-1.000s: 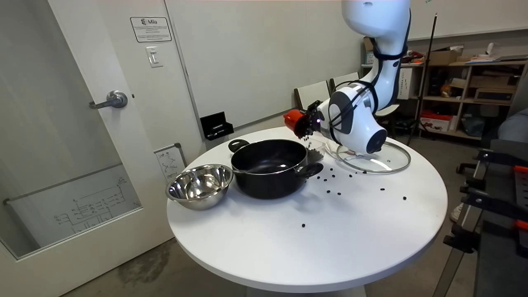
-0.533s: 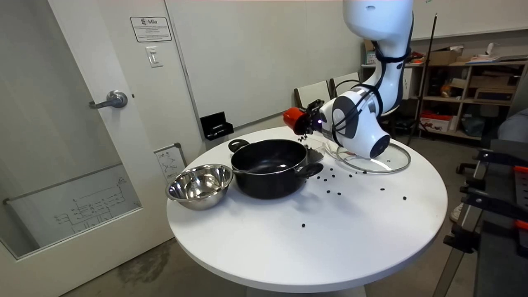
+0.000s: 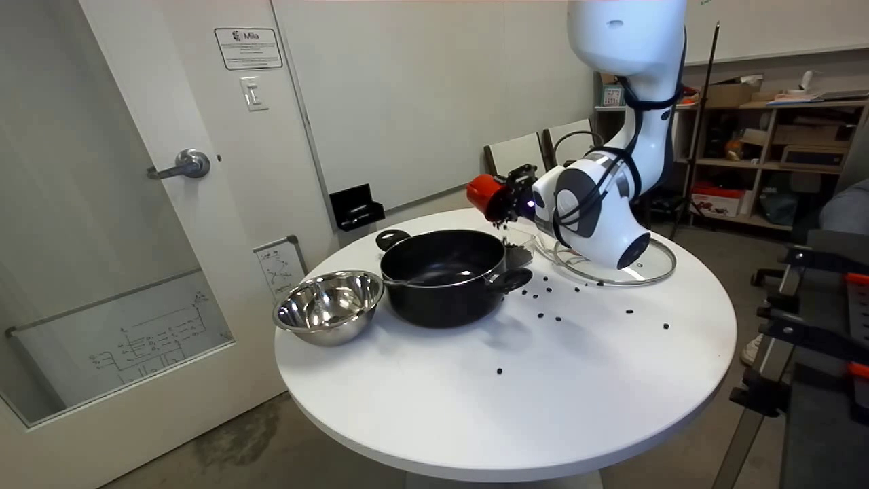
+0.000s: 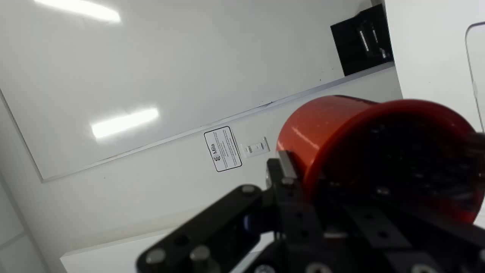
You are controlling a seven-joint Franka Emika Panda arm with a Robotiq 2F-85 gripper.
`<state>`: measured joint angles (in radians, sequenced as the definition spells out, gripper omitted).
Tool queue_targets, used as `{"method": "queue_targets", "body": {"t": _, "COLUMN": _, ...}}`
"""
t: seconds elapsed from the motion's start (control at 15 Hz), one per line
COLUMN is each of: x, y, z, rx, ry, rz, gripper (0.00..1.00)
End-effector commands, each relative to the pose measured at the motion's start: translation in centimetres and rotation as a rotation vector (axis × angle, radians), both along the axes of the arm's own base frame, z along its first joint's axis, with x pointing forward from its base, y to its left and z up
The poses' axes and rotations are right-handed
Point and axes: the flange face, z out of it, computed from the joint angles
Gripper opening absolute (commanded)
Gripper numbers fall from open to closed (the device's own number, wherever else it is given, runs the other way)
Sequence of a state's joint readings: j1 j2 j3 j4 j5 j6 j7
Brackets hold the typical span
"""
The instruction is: Pour the contents in the red cup into the clear bowl
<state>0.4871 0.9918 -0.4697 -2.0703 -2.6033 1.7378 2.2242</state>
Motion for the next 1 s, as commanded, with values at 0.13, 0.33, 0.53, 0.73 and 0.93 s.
{"method": "queue_targets", "body": {"t": 0.13, "x": -0.7, "y": 0.5, "z": 0.1, "rx": -0.027, "ry": -0.066, "rz": 0.038, "gripper": 0.02}}
{"method": "queue_targets", "body": {"t": 0.33, "x": -1.1, "y": 0.7, "z": 0.0, "rx": -0.037, "ry": -0.084, "rz": 0.046, "gripper": 0.02}}
{"method": "queue_targets", "body": {"t": 0.53, "x": -1.4, "y": 0.9, "z": -0.3, "rx": -0.056, "ry": -0.103, "rz": 0.048, "gripper": 0.02}}
{"method": "queue_targets", "body": {"t": 0.73, "x": -1.5, "y": 1.0, "z": -0.6, "rx": -0.071, "ry": -0.125, "rz": 0.052, "gripper": 0.02}}
{"method": "queue_targets", "body": {"t": 0.93, "x": -1.2, "y": 1.2, "z": -0.4, "rx": -0.104, "ry": -0.182, "rz": 0.044, "gripper": 0.02}}
